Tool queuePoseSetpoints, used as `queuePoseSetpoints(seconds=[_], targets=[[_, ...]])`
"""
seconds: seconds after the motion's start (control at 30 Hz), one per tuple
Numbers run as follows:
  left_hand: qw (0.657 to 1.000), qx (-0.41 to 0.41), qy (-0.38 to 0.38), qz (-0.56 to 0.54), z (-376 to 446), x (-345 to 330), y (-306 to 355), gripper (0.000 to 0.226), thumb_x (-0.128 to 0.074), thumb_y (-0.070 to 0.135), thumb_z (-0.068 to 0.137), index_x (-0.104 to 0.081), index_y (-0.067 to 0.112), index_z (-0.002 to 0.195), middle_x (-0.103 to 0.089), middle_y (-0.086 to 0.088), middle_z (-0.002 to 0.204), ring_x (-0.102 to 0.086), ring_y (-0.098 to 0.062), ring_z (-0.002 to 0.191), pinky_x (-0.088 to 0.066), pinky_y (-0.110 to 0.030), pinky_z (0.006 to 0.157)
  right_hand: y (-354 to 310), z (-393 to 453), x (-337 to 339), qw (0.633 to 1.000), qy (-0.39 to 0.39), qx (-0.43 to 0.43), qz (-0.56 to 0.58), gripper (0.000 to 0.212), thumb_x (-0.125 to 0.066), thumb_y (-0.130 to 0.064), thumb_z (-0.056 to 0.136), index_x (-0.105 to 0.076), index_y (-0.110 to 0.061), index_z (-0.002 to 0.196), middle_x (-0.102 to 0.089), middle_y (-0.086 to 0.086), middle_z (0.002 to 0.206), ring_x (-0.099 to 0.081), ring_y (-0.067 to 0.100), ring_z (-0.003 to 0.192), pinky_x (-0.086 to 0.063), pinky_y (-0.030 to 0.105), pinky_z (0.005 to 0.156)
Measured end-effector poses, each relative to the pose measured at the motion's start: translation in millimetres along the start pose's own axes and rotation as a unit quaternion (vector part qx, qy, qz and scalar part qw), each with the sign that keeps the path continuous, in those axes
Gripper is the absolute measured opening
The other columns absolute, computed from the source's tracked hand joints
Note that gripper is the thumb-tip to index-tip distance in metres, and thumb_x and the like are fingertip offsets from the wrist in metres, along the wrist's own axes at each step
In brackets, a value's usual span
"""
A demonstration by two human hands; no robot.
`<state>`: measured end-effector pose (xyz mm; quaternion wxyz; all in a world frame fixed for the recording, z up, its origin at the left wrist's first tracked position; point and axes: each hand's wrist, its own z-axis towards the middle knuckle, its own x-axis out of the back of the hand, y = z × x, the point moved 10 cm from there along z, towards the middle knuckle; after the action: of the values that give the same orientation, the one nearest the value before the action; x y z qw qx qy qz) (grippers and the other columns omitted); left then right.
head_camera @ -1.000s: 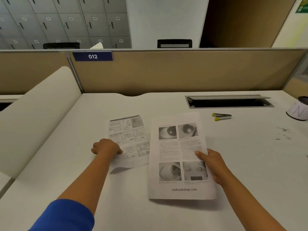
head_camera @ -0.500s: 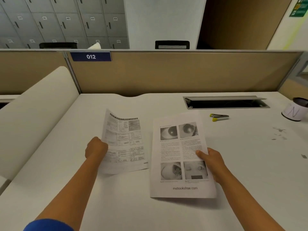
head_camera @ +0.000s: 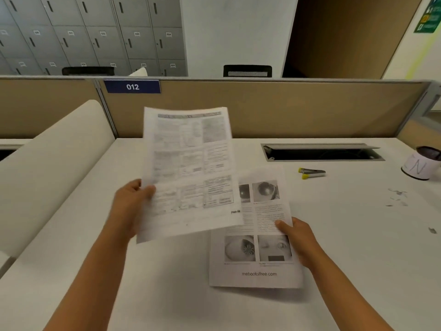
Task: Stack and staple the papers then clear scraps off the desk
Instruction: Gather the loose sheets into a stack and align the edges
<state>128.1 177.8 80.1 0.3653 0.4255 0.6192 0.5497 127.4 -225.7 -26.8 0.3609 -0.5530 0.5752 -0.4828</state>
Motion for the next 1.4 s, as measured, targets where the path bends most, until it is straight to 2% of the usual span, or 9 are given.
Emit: queuePoseSetpoints(seconds=[0.1,0.27,0.4,0.5,0.77,0.87,1.0,1.23,1.4], targets=[[0.997,0.055,-0.050,-0.009,-21,-39,-42,0.010,-0.058,0.002,0.085,-0.066,0.007,0.085,-0.069,-0.014,0.082,-0.066,-0.024,0.064,-0.056,-0.033,0.064,-6,-7,-13,0.999,-0.036,-0.005,0.027,0.010,-0.059,-0.018,0.090,-0.067,-0.019,0.096,-0.074,-0.001,0.091,-0.074,0.016,0.076,-0.057,0.022,0.056],[0.987,0.100,-0.128,-0.017,-42,-78,-82,0.013,-0.063,0.008,0.084,-0.064,0.000,0.094,-0.074,-0.014,0.092,-0.072,-0.031,0.081,-0.058,-0.040,0.069,-18,-17,-27,0.997,-0.074,0.010,0.015,0.014,-0.063,-0.023,0.086,-0.066,-0.012,0.094,-0.077,0.000,0.080,-0.074,0.018,0.071,-0.056,0.021,0.052],[0.984,0.106,-0.137,-0.050,-46,-88,-87,0.014,-0.064,0.004,0.082,-0.055,-0.001,0.092,-0.072,-0.018,0.095,-0.072,-0.032,0.080,-0.058,-0.037,0.062,-22,-21,-29,0.996,-0.084,0.018,-0.001,0.022,-0.068,-0.026,0.083,-0.067,-0.010,0.098,-0.076,0.010,0.085,-0.072,0.032,0.083,-0.061,0.039,0.069],[0.983,0.109,-0.137,-0.053,-47,-91,-89,0.022,-0.063,0.000,0.080,-0.052,0.005,0.099,-0.072,-0.016,0.096,-0.072,-0.030,0.076,-0.058,-0.036,0.058,-24,-23,-30,0.995,-0.097,0.022,-0.007,0.025,-0.065,-0.027,0.086,-0.066,-0.010,0.104,-0.076,0.009,0.089,-0.072,0.031,0.087,-0.061,0.039,0.074],[0.989,0.075,-0.115,-0.054,-45,-91,-85,0.028,-0.060,-0.005,0.081,-0.063,0.006,0.107,-0.072,-0.013,0.101,-0.071,-0.030,0.084,-0.060,-0.040,0.068,-25,-26,-37,0.968,-0.160,-0.039,0.191,0.069,-0.014,-0.057,0.095,-0.066,-0.017,0.115,-0.072,0.011,0.111,-0.067,0.028,0.105,-0.052,0.043,0.092],[0.991,0.060,-0.107,-0.047,-47,-92,-81,0.028,-0.060,-0.003,0.082,-0.063,0.008,0.107,-0.072,-0.011,0.101,-0.070,-0.031,0.086,-0.059,-0.044,0.072,-30,-26,-38,0.976,-0.165,-0.011,0.144,0.052,-0.028,-0.054,0.094,-0.066,-0.024,0.113,-0.073,0.004,0.110,-0.069,0.022,0.103,-0.055,0.040,0.088],[0.993,0.003,-0.116,-0.037,-54,-97,-67,0.025,-0.059,-0.001,0.083,-0.064,0.012,0.103,-0.072,-0.008,0.100,-0.071,-0.025,0.084,-0.060,-0.036,0.067,-39,-25,-33,0.986,-0.133,0.054,0.089,0.024,-0.059,-0.026,0.088,-0.065,-0.019,0.110,-0.072,0.007,0.112,-0.071,0.022,0.097,-0.059,0.036,0.081],[0.986,-0.090,-0.138,-0.030,-59,-96,-30,0.024,-0.062,-0.001,0.083,-0.064,0.018,0.098,-0.074,-0.003,0.092,-0.071,-0.022,0.084,-0.059,-0.030,0.069,-62,-26,-23,0.984,-0.084,0.124,0.091,0.021,-0.064,-0.017,0.085,-0.066,-0.022,0.106,-0.073,-0.002,0.106,-0.071,0.012,0.093,-0.057,0.020,0.071],[0.975,-0.160,-0.151,-0.042,-60,-93,0,0.029,-0.060,-0.002,0.084,-0.066,0.024,0.095,-0.074,0.003,0.094,-0.071,-0.017,0.087,-0.057,-0.022,0.067,-86,-28,-21,0.975,-0.083,0.170,0.113,0.022,-0.065,-0.014,0.083,-0.066,-0.024,0.103,-0.074,-0.009,0.101,-0.070,0.009,0.093,-0.057,0.018,0.072]])
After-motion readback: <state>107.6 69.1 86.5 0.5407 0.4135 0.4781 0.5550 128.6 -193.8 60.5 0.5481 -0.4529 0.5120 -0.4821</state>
